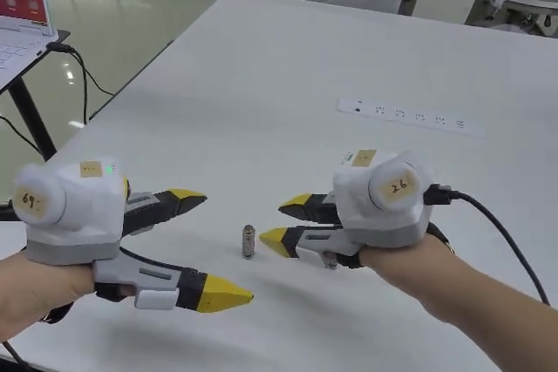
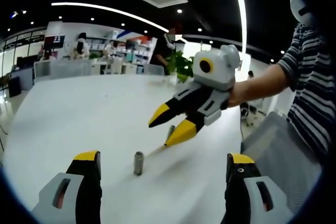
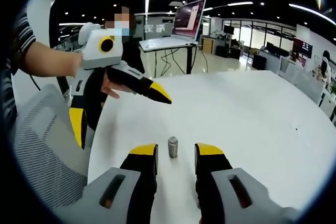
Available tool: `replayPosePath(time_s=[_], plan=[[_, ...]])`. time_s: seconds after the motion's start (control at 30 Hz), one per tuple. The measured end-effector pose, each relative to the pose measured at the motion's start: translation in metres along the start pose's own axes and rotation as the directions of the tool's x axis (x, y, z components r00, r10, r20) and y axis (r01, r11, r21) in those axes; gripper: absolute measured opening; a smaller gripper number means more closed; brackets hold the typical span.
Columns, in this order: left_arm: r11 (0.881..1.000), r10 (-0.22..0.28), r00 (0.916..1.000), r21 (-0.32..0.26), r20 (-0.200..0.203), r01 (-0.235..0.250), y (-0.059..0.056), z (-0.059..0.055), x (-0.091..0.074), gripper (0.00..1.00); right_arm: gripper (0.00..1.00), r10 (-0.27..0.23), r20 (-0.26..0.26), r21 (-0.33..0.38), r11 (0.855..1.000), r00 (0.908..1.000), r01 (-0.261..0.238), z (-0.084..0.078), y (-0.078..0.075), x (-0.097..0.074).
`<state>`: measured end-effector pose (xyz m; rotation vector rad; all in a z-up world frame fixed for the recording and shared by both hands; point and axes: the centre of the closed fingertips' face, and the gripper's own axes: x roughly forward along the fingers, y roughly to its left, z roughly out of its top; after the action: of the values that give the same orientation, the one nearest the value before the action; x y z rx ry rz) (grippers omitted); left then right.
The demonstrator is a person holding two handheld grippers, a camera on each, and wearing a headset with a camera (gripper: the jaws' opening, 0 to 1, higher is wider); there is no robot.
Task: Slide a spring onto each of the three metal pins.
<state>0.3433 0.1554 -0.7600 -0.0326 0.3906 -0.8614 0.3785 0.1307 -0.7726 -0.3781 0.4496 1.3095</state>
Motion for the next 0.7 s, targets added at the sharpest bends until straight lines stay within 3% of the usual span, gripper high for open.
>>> replayPosePath(time_s=[0.2,0.3,0.47,0.7], plan=[[1.0,-0.006,1.0,0.001,-0.003,0.006,-0.003,0.002,0.003,0.98,0.37,-0.017,0.067,0.055,0.998,0.9976,0.013,-0.003,-0.002,-0.019],[1.0,-0.009,1.0,-0.004,0.001,0.009,-0.003,0.003,0.003,0.98,0.43,-0.03,0.071,0.072,0.997,0.997,0.025,-0.01,-0.003,-0.027],[1.0,-0.011,0.9999,0.003,-0.005,0.011,-0.003,0.003,0.004,0.98,0.52,-0.071,0.123,0.102,0.993,0.9899,0.059,-0.018,-0.006,-0.046],[1.0,-0.01,0.9999,0.0,-0.009,0.01,-0.002,0.002,0.005,0.98,0.57,-0.11,0.152,0.115,0.989,0.9823,0.093,-0.032,-0.007,-0.069]])
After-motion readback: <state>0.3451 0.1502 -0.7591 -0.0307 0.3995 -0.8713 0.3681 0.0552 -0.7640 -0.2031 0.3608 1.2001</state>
